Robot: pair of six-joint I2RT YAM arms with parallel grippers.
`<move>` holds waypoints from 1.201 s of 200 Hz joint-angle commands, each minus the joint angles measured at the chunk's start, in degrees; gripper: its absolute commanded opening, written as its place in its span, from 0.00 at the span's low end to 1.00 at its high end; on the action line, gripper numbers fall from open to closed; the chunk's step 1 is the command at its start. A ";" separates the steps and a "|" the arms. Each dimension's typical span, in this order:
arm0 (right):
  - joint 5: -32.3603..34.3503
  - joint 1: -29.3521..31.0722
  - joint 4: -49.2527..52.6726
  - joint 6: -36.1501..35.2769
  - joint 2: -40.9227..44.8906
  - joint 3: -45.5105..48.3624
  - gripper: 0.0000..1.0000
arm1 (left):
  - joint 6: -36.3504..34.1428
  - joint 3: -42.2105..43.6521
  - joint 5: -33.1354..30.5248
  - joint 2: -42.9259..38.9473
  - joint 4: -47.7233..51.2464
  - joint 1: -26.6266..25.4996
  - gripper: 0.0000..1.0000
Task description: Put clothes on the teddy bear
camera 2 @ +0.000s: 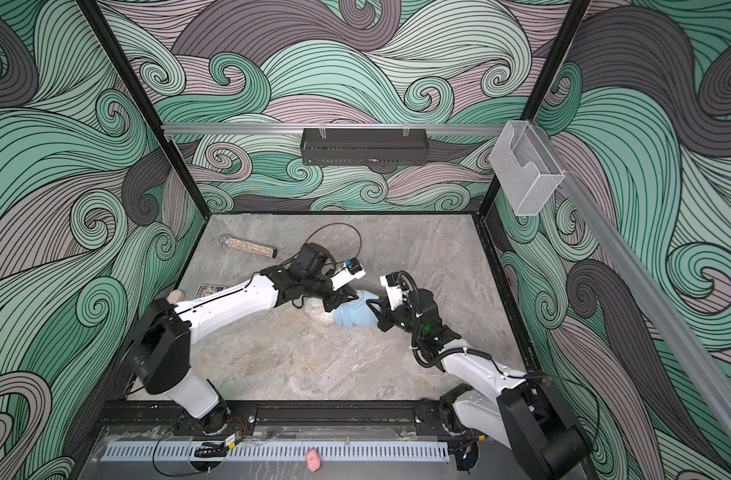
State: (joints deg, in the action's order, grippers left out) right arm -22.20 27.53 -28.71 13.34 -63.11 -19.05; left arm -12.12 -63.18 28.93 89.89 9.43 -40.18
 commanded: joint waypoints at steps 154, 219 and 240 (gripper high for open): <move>11.77 -0.02 8.27 -3.14 0.81 0.46 0.10 | 32.15 17.92 8.55 -10.33 -33.86 7.38 0.00; 3.90 1.08 1.45 -4.71 0.94 0.27 0.03 | 8.88 6.86 2.28 -6.92 -11.86 -0.28 0.29; 2.71 1.15 -1.79 -3.33 0.06 0.77 0.02 | 5.30 2.18 0.66 -3.01 -7.64 -1.97 0.33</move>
State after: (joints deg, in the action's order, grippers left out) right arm -16.45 28.38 -24.56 9.21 -62.33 -18.59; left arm 2.22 -56.34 32.80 82.52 -7.07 -40.38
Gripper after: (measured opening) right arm 0.070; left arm 0.320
